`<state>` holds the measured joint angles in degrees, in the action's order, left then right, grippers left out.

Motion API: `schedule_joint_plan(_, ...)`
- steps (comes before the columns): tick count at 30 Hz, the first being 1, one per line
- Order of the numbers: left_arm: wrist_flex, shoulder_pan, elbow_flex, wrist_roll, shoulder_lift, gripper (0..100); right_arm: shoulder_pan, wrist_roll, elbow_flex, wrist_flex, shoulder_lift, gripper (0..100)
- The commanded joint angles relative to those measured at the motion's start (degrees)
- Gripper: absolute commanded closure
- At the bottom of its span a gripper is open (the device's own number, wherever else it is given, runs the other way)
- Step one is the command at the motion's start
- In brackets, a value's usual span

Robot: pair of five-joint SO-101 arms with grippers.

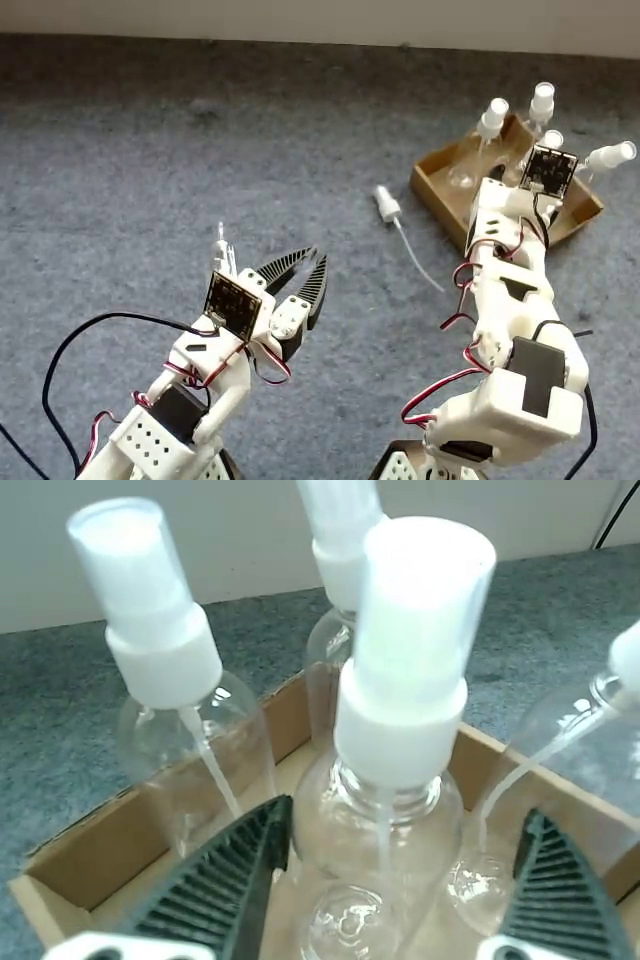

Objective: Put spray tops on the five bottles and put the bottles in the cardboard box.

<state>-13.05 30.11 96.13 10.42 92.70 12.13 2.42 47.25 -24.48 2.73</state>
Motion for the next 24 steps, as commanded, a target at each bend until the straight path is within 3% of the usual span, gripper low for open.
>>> schedule_joint_plan(1, 1.0, -0.9, 1.5, 0.4, 0.2, 99, -0.4, 2.4, -3.4, -0.9, -1.2, 68.7)
schedule_joint_plan(24, 1.0, -0.9, 1.5, 0.4, 0.2, 99, -0.5, 2.4, -3.2, -0.8, -6.4, 68.4)
